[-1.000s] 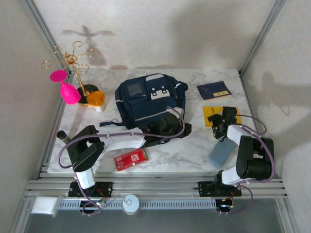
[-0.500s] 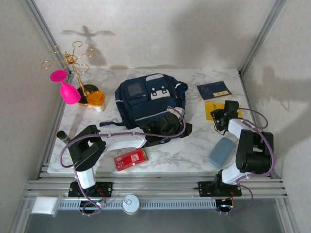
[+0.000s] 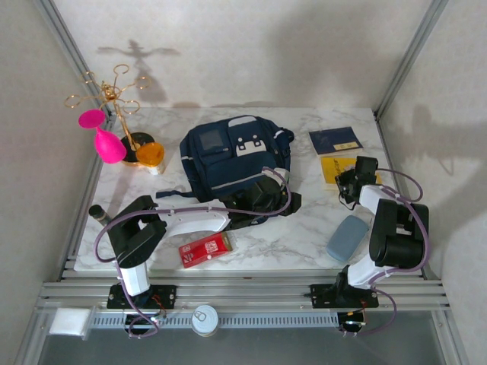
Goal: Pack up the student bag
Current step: Pick up the book from the middle-right of the table.
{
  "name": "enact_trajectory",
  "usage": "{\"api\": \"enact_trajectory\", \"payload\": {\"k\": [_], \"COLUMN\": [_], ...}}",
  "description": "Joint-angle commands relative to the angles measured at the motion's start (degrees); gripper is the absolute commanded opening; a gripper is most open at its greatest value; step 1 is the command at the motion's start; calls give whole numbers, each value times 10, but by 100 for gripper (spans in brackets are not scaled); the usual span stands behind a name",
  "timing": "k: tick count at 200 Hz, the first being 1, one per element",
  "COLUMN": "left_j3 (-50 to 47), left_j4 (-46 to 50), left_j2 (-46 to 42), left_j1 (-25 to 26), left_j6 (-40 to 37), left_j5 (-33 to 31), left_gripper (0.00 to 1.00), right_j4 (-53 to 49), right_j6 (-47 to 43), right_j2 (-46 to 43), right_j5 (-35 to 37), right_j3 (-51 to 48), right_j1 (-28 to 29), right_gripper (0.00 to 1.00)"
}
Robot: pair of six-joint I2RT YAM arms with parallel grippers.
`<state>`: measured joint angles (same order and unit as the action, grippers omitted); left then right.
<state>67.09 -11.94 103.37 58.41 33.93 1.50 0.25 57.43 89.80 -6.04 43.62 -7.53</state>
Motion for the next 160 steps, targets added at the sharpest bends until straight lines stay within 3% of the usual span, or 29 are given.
{"api": "enact_trajectory", "payload": {"k": [1,43,97,119,160], "left_j3": [19,22,20,12,2], "left_j4": [-3,1,10,23,48], "left_j2": [9,10,-4,-18,-37], "left_j1": [3,3,-1,-7,-17], "left_j6": [5,5,3,0,-8], "left_j5": [-11,-8,-11,-16,-15], "left_gripper": [59,59,60,60,60], "right_j4": [31,35,-11,-83,-237], "right_j6": [1,-35,-116,-179,-305], "right_j2": [-1,-13,-50,-72,-118], "right_j5": [4,-10,-122,-176,-140], "right_j3": [14,14,-6,-14,-6], "right_j1": [-4,-5,-4,-3,-42], "right_gripper": [20,5,0,0,0]}}
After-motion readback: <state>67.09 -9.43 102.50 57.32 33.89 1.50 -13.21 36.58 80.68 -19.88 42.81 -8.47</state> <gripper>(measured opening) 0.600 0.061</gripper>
